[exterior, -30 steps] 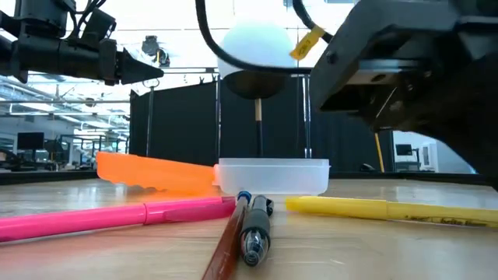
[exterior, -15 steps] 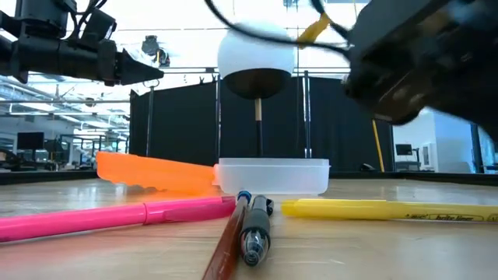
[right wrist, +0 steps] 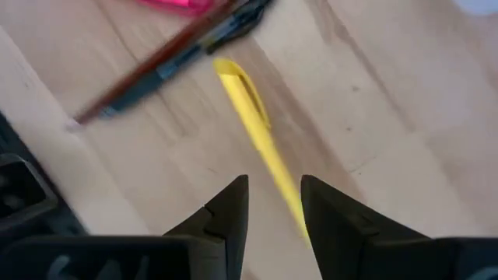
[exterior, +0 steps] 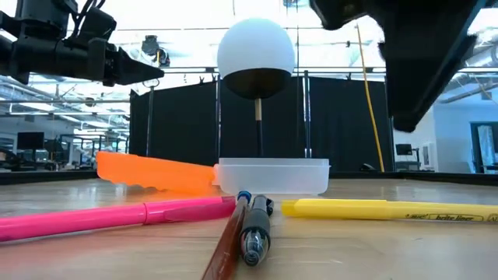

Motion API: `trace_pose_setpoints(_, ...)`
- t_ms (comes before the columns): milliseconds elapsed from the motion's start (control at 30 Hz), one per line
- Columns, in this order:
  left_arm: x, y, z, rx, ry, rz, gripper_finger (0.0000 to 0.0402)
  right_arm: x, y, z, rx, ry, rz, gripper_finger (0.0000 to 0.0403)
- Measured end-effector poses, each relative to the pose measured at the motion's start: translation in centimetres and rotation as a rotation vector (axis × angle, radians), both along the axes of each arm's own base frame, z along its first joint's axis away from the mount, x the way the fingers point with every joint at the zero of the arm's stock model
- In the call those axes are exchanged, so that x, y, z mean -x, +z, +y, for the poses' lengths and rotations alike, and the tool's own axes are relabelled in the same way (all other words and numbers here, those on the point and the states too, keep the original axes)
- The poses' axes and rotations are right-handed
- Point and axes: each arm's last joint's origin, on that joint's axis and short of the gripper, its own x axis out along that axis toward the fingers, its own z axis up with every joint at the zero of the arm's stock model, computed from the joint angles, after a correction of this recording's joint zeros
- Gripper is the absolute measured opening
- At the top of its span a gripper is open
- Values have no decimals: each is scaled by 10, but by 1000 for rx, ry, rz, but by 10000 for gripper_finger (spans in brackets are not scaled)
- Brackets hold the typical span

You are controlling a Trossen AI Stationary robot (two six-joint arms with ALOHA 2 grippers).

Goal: Pick & place school supplies into a supply box
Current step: Put the yellow highlighter into the supply box

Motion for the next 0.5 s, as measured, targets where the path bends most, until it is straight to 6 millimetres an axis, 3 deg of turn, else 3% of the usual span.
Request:
trace_pose_setpoints(267,0,0,0,-9,1,7,42,-13,-6,-18,-4,132,40,111)
trace_pose_setpoints(500,0,-3,0,-28,0,40,42,-11,-16,-21,-41,167,68,111)
